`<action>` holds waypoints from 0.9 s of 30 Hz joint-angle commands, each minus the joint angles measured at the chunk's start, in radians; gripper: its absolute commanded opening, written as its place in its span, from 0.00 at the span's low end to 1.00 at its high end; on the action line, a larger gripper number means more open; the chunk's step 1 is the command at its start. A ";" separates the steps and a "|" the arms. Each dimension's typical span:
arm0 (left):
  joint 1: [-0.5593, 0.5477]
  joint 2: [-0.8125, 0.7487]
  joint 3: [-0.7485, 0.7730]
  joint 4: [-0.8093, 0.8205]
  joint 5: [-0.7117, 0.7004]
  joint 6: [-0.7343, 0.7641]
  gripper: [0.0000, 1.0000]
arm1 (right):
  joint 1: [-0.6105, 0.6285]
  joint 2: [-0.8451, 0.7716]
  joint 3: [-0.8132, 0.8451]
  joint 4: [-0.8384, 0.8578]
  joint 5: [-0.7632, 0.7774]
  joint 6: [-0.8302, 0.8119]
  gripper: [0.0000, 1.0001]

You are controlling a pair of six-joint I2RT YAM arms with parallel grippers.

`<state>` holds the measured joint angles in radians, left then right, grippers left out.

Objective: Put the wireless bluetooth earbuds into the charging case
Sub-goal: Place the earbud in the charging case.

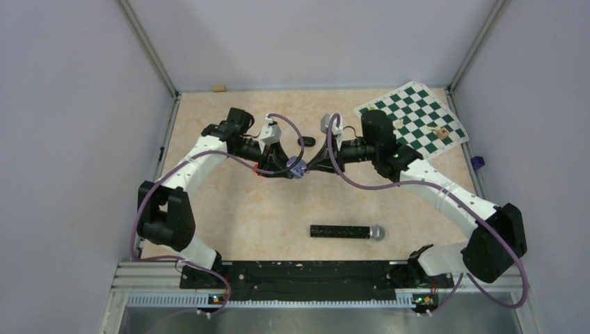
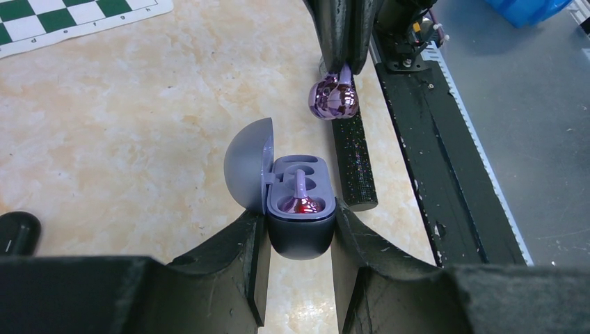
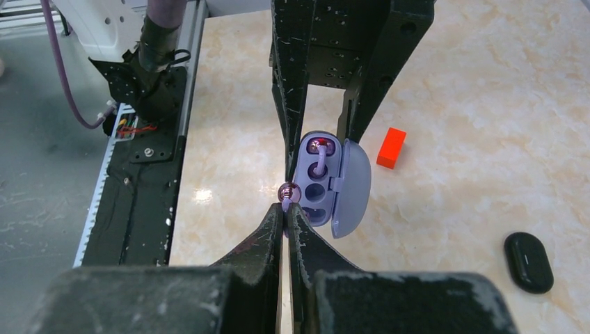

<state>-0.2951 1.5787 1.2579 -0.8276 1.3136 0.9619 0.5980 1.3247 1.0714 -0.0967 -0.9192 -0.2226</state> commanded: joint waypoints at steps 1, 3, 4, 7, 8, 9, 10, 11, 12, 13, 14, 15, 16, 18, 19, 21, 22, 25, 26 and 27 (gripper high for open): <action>0.002 -0.046 0.010 -0.024 0.050 0.035 0.00 | 0.017 0.017 -0.003 0.054 0.002 0.011 0.00; 0.002 -0.047 0.010 -0.027 0.051 0.036 0.00 | 0.018 0.021 -0.003 0.057 0.003 0.014 0.00; 0.003 -0.047 0.012 -0.028 0.051 0.038 0.00 | 0.019 0.023 -0.004 0.058 0.006 0.015 0.00; 0.002 -0.047 0.012 -0.030 0.050 0.040 0.00 | 0.020 0.028 -0.006 0.062 0.011 0.018 0.00; 0.003 -0.047 0.012 -0.030 0.050 0.039 0.00 | 0.021 0.030 -0.006 0.064 0.013 0.018 0.00; 0.002 -0.047 0.012 -0.030 0.050 0.039 0.00 | 0.022 0.031 -0.006 0.064 0.014 0.019 0.00; 0.002 -0.047 0.012 -0.030 0.050 0.040 0.00 | 0.022 0.031 -0.006 0.064 0.014 0.019 0.00; 0.002 -0.047 0.012 -0.031 0.049 0.041 0.00 | 0.023 0.033 -0.005 0.064 0.017 0.019 0.00; 0.003 -0.047 0.012 -0.032 0.048 0.041 0.00 | 0.024 0.035 -0.006 0.064 0.018 0.019 0.00; 0.002 -0.047 0.014 -0.032 0.048 0.040 0.00 | 0.023 0.036 -0.005 0.063 0.022 0.019 0.00; 0.002 -0.047 0.014 -0.034 0.049 0.042 0.00 | 0.024 0.039 -0.006 0.063 0.026 0.019 0.00; 0.003 -0.048 0.014 -0.036 0.048 0.043 0.00 | 0.025 0.039 -0.007 0.063 0.027 0.019 0.00; 0.002 -0.048 0.014 -0.036 0.049 0.044 0.00 | 0.025 0.042 -0.007 0.063 0.028 0.018 0.00; 0.002 -0.048 0.014 -0.038 0.047 0.045 0.00 | 0.027 0.046 -0.007 0.064 0.028 0.019 0.00; 0.002 -0.048 0.014 -0.038 0.047 0.047 0.00 | 0.026 0.048 -0.007 0.066 0.029 0.019 0.00; 0.002 -0.048 0.014 -0.039 0.047 0.049 0.00 | 0.028 0.051 -0.007 0.067 0.032 0.018 0.00; 0.002 -0.048 0.016 -0.039 0.047 0.049 0.00 | 0.029 0.053 -0.008 0.066 0.033 0.019 0.00; 0.002 -0.048 0.015 -0.041 0.048 0.051 0.00 | 0.031 0.053 -0.007 0.066 0.036 0.019 0.00; 0.002 -0.048 0.015 -0.041 0.048 0.052 0.00 | 0.031 0.054 -0.008 0.067 0.036 0.019 0.00; 0.002 -0.048 0.015 -0.042 0.048 0.051 0.00 | 0.031 0.054 -0.008 0.068 0.036 0.020 0.00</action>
<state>-0.2951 1.5787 1.2579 -0.8585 1.3205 0.9909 0.6090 1.3781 1.0645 -0.0742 -0.8825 -0.2073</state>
